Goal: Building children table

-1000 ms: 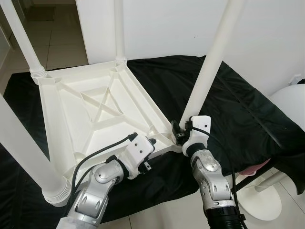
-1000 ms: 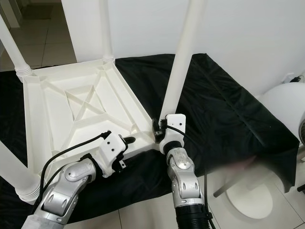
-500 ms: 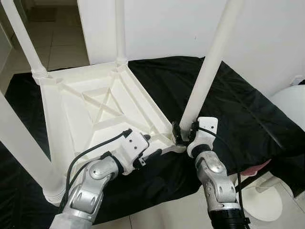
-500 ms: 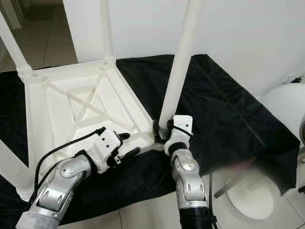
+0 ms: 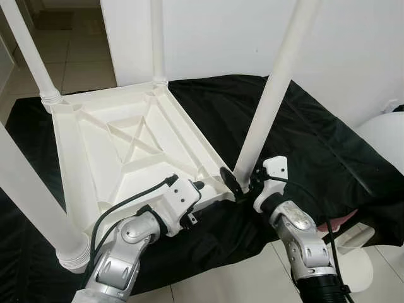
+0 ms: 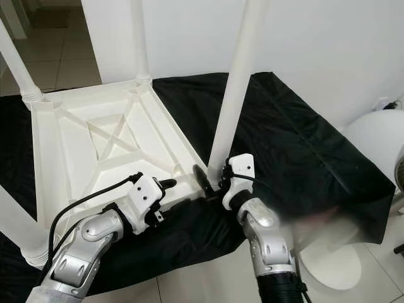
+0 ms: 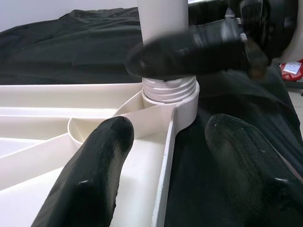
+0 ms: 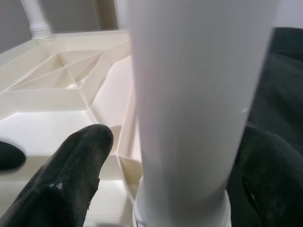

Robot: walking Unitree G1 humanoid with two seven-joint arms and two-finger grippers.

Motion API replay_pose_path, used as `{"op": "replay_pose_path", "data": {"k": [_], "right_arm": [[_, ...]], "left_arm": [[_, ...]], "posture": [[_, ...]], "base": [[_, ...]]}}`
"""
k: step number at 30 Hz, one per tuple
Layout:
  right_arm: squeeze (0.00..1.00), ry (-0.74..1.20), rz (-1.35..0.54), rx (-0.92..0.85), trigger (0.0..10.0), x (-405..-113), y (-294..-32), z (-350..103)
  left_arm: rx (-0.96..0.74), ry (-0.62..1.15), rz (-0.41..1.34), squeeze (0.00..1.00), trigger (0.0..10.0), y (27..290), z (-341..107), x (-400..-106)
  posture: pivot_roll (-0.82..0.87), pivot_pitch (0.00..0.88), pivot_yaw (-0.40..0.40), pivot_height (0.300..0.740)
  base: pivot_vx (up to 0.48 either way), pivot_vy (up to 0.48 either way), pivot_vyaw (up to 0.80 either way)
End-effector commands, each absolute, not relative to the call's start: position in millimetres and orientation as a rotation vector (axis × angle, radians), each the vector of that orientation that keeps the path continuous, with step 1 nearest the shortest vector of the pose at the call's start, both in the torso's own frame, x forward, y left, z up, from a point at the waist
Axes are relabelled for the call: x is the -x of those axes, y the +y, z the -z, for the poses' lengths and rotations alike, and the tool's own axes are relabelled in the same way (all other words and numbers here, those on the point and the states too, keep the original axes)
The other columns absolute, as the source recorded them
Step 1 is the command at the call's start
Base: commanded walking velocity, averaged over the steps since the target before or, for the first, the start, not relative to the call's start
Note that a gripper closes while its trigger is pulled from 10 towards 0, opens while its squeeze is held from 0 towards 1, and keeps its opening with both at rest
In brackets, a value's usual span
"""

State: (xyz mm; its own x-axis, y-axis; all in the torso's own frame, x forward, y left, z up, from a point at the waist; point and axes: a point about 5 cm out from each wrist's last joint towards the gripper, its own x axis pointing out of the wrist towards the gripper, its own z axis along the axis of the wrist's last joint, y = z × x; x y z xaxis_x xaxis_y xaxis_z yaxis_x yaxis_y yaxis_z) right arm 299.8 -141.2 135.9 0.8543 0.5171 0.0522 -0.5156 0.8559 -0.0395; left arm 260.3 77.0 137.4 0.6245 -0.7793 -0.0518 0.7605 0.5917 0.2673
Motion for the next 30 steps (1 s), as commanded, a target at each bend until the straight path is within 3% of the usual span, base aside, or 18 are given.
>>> {"op": "replay_pose_path", "data": {"k": [1,17,18,21,22,30], "right_arm": [[0.0,-0.063,-0.585,0.085,10.0,-305,-149,-135],[0.0,-0.062,-0.789,0.189,10.0,-326,-146,-139],[0.0,-0.055,-0.82,0.198,0.5,-328,-144,-138],[0.0,-0.053,-0.835,0.201,0.5,-329,-144,-137],[0.0,-0.049,-0.843,0.204,0.0,-330,-144,-135],[0.0,-0.031,-0.841,0.18,0.0,-330,-148,-128]], "left_arm": [[-0.267,-0.085,0.861,0.0,10.0,76,-138,-261],[-0.271,-0.089,0.871,0.0,10.0,75,-141,-263],[-0.271,-0.089,0.874,0.0,10.0,74,-141,-263],[-0.271,-0.09,0.875,0.0,10.0,74,-141,-263],[-0.27,-0.09,0.875,0.0,10.0,74,-141,-263],[-0.266,-0.084,0.87,0.0,10.0,74,-140,-260]], "posture": [[-0.02,0.022,-0.036,0.74],[-0.01,0.018,-0.022,0.74],[0.0,0.018,-0.023,0.74],[0.0,0.018,-0.023,0.74],[0.0,0.018,-0.023,0.74],[0.0,0.026,-0.032,0.74]], "base": [[0.0,0.0,0.0],[0.0,0.0,0.0],[0.0,0.0,0.0],[0.0,0.0,0.0],[0.0,0.0,0.0],[0.0,0.0,0.0]]}}
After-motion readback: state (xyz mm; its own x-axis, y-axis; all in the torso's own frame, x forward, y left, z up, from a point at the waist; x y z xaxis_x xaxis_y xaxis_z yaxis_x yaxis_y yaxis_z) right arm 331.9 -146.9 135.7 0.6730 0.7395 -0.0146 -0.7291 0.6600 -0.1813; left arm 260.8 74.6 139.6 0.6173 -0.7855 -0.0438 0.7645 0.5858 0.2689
